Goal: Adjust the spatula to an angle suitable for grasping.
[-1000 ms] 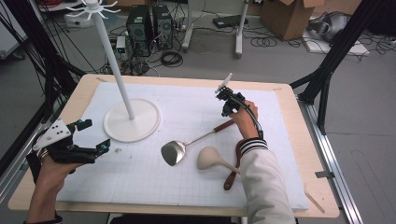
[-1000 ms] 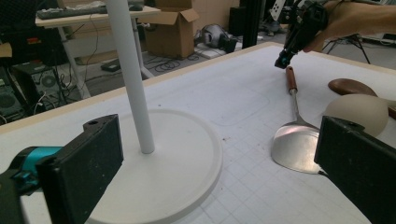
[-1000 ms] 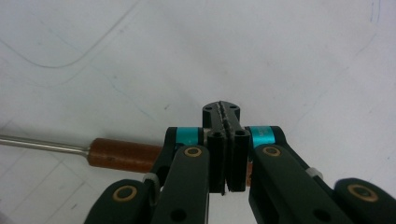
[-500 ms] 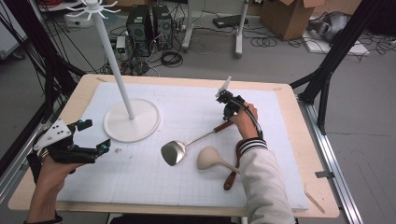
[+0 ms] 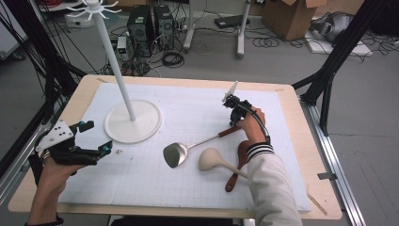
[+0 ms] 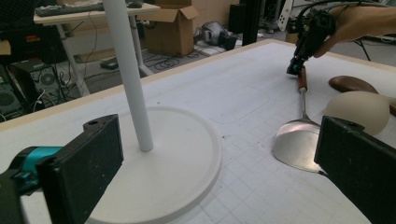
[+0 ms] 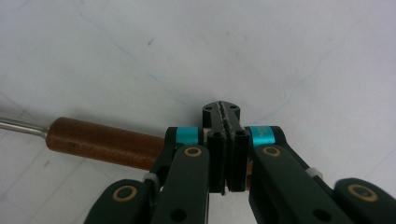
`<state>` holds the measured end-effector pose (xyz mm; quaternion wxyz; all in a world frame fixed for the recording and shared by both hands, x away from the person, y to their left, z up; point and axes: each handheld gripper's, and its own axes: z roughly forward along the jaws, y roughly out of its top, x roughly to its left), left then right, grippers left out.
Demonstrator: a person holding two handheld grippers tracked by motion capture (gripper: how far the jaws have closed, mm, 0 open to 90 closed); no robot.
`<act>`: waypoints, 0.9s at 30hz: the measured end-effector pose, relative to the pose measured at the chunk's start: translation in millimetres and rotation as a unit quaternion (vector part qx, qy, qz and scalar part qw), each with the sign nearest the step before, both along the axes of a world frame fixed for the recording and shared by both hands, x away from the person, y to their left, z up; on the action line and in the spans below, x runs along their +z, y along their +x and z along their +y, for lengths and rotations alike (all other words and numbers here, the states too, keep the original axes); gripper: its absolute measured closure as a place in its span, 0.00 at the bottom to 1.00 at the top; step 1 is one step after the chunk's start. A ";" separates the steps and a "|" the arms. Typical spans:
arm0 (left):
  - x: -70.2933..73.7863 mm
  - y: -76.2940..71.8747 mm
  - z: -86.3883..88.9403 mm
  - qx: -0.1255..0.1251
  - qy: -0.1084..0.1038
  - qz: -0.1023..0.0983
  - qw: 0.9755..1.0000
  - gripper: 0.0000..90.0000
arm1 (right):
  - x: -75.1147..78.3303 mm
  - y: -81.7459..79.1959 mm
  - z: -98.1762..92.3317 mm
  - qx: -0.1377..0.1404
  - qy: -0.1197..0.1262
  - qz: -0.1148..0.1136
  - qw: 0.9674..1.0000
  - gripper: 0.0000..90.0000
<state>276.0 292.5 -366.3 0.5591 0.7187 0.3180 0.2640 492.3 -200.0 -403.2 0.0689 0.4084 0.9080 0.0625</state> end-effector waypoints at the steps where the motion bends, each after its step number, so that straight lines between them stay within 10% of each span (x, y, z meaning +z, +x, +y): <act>1: 0.0 0.0 -0.4 0.000 0.000 0.000 1.000 0.02 | 0.5 -1.1 -1.3 0.002 -0.001 0.000 1.000 0.99; 27: 2.8 -2.2 -3.1 -0.004 0.002 -0.005 1.000 0.02 | 1.3 -19.4 -18.4 0.006 -0.003 0.005 1.000 0.99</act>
